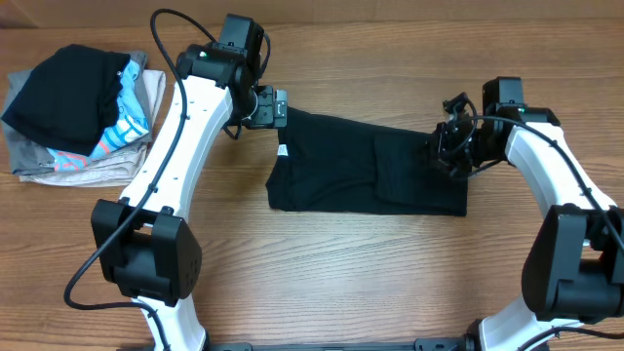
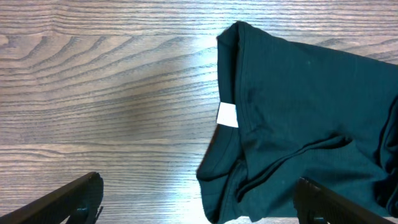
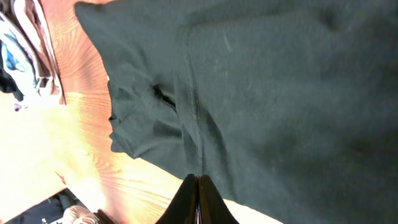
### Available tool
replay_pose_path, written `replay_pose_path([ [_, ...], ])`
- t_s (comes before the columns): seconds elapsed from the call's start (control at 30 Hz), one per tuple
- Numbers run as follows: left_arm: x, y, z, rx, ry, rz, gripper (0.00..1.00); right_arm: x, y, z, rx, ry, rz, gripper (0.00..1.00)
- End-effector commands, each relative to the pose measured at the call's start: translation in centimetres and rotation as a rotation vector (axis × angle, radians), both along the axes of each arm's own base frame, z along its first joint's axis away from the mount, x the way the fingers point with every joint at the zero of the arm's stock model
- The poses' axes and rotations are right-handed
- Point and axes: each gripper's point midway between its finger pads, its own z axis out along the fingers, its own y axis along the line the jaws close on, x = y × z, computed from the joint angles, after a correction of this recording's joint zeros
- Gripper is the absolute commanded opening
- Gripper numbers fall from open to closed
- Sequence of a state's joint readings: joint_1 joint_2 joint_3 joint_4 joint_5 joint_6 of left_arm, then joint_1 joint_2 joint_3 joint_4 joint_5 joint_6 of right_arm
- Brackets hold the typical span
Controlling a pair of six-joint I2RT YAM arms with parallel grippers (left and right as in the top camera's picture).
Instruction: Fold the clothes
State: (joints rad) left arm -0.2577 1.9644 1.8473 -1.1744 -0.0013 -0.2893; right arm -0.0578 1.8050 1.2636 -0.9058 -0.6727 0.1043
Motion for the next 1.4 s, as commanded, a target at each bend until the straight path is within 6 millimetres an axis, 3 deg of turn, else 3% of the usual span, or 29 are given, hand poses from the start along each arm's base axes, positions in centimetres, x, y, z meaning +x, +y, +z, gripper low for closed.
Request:
replay_pose_path([
  [0.0, 0.0, 0.2, -0.6, 0.011, 0.011, 0.007, 1.0, -1.0, 1.1, -0.8, 0.003, 0.013, 0.026, 0.04],
  [0.4, 0.0, 0.2, -0.6, 0.011, 0.012, 0.007, 1.0, -4.6, 4.4, -8.1, 0.037, 0.05, -0.029, 0.04],
  [0.57, 0.0, 0.2, -0.6, 0.011, 0.011, 0.007, 1.0, -4.8, 5.0, -8.6, 0.043, 0.02, -0.009, 0.04],
  [0.83, 0.0, 0.2, -0.6, 0.011, 0.011, 0.007, 1.0, 0.3, 6.2, -2.0, 0.114, -0.18, 0.017, 0.04],
  [0.93, 0.0, 0.2, -0.6, 0.011, 0.011, 0.007, 1.0, 2.6, 6.2, -0.5, 0.126, -0.25, -0.027, 0.04],
  [1.1, 0.0, 0.2, -0.6, 0.011, 0.011, 0.007, 1.0, 4.7, 5.0, -1.6, 0.046, -0.272, -0.136, 0.04],
  [1.37, 0.0, 0.2, -0.6, 0.011, 0.011, 0.007, 1.0, 7.2, 4.2, -6.2, -0.074, -0.303, -0.194, 0.07],
])
